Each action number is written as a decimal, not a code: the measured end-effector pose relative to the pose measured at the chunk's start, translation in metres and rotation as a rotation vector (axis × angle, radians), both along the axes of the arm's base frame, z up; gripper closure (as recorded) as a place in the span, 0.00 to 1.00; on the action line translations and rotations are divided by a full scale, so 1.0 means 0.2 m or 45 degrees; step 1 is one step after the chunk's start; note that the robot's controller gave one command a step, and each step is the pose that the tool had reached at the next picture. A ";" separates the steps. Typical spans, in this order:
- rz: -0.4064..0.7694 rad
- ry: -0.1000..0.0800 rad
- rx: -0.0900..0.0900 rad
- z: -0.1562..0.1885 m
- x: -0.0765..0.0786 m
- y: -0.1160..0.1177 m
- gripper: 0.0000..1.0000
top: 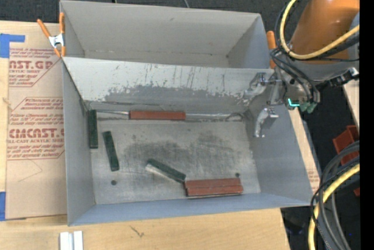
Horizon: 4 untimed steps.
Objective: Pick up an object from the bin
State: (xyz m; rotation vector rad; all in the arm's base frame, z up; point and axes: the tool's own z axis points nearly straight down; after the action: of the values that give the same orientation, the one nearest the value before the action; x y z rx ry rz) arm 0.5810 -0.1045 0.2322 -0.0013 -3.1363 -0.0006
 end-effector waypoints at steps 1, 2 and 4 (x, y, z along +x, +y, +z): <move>0.002 -0.010 -0.002 0.02 0.01 0.00 0.00; 0.066 -0.017 -0.002 -0.23 -0.07 0.07 0.00; -0.012 -0.002 0.001 -0.76 -0.05 0.32 0.00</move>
Offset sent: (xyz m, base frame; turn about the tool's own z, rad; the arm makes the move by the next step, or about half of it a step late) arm -0.0471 0.0417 -0.1546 -0.1565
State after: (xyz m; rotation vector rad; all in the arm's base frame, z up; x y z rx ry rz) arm 0.5706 -0.0403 0.0812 -0.0162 -3.1375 -0.0021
